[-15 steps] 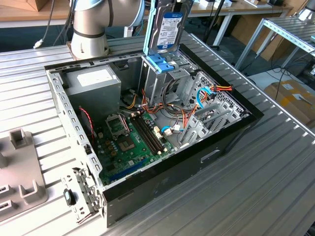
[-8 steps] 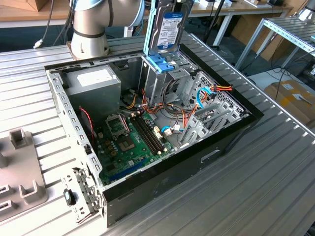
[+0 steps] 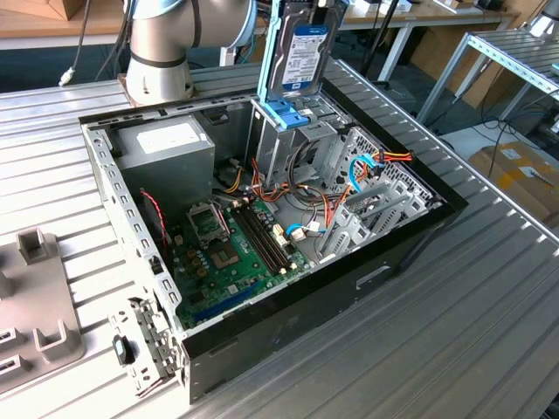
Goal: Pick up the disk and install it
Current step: 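Pick up the disk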
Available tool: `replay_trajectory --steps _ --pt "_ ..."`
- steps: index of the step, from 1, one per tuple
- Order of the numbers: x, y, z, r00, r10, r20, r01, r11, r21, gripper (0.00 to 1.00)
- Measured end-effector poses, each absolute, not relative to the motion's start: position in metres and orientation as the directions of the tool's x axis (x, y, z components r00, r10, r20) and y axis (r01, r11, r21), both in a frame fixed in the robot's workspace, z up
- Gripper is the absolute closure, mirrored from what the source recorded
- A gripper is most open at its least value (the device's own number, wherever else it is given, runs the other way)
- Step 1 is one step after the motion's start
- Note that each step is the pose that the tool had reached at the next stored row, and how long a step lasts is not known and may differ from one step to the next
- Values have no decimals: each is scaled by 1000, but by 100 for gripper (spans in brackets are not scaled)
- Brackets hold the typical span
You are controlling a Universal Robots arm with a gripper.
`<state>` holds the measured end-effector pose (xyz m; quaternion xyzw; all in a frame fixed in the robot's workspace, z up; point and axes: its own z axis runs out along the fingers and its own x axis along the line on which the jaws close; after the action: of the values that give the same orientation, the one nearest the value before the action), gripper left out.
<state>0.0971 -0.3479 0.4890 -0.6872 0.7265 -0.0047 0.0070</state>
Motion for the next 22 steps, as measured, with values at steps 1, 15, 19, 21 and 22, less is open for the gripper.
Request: replay_trajectory --steps 1,15,19,21,22 --pt "97 -348 489 -56 -998 -4 -998 56 -16 65" --pt "105 -352 488 -56 -998 -2 -998 56 -16 65" --pt "107 -353 488 -56 -998 -1 -998 56 -16 65" --pt "110 -353 488 -56 -998 -1 -998 56 -17 65" --pt "111 -354 488 -56 -998 0 -998 56 -17 65"
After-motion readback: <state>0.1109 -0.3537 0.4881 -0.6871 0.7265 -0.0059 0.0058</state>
